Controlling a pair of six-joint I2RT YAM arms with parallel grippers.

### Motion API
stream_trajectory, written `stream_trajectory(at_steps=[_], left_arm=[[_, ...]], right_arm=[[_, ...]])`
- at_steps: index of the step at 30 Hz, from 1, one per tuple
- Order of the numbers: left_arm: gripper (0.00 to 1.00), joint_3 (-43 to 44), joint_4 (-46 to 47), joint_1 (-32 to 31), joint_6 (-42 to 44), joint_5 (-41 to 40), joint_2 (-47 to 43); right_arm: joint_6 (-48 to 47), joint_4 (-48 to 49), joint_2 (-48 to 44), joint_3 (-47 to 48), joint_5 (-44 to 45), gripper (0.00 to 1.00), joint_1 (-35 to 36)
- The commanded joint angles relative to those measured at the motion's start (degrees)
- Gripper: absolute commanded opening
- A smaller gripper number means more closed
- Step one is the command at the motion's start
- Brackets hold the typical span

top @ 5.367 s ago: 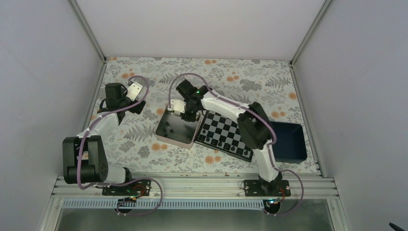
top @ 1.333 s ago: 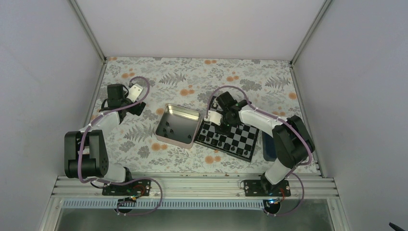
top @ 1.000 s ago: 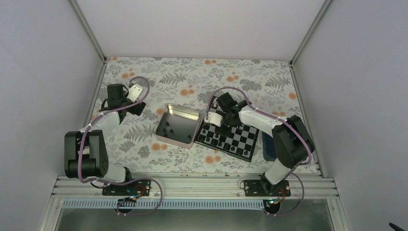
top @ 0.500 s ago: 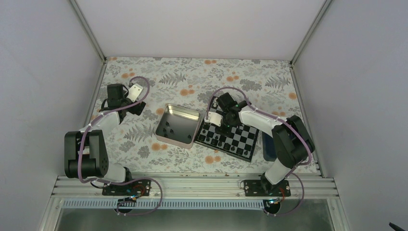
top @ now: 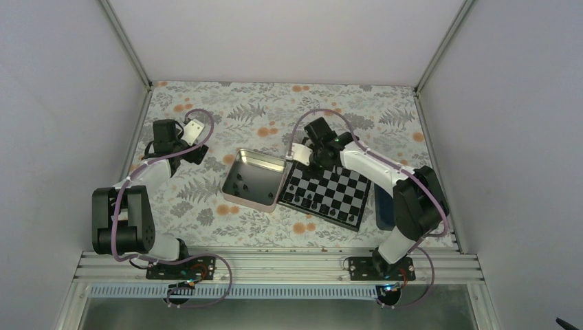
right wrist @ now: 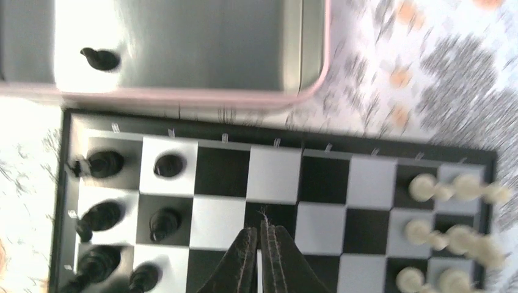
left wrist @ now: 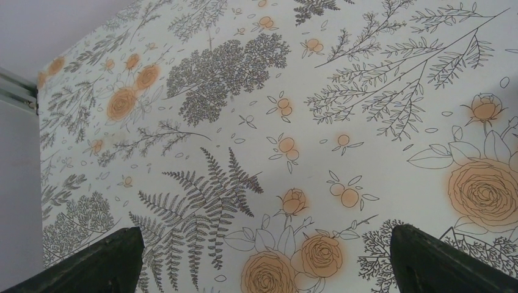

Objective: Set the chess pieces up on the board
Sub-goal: Pick up the chess piece from the storage box.

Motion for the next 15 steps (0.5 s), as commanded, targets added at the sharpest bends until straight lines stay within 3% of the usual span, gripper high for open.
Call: stream_trajectory(at_steps=[1,9,15], left_arm=[[1.0,0.3,1.11,0.16,0.16,1.12,-1.2],[1.0,0.81,0.07,0.17,-0.18,2.54,-1.78],[1.0,0.72,-0.15,0.17,-0.05,3.22,-2.01]], right_arm=[[-0.32,-2.08,2.18,6.67,-2.28,0.07,3.41],[-0.14,-5.0,11.73,20.14,-3.79,0.22,11.58],[-0.72,-6.57,19.89,28.21,-5.51,0.29,15.44]])
